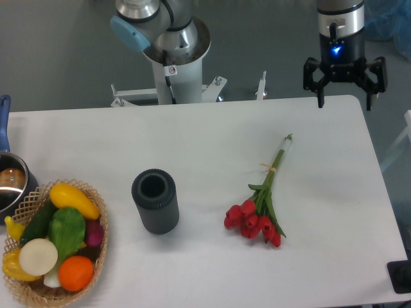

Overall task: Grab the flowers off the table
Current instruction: 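Move the open gripper toward the green stems of the red tulips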

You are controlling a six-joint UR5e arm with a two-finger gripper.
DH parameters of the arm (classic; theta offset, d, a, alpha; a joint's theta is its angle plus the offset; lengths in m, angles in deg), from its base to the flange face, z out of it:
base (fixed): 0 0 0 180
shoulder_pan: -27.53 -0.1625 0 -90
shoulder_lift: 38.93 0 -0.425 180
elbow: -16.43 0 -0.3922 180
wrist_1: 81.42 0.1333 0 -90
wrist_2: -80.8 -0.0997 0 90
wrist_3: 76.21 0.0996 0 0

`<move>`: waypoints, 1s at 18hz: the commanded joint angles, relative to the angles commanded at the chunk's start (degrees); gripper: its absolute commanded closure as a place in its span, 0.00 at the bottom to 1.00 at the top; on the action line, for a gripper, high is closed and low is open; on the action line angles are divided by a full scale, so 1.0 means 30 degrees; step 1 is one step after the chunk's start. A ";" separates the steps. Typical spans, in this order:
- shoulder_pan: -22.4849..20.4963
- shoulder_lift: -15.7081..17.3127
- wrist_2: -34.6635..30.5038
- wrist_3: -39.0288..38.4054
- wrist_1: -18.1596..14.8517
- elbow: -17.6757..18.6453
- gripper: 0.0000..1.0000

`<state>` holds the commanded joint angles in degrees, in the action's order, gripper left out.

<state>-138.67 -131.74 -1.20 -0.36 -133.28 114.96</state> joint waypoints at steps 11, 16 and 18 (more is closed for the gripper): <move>0.0029 0.0233 0.0000 0.0029 0.0000 0.1169 0.00; 0.0058 0.0234 0.0058 0.0000 0.0000 0.2195 0.00; 0.0117 0.0176 0.0058 -0.0029 0.0000 0.2547 0.00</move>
<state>-138.32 -131.21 -1.02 -0.45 -133.27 122.60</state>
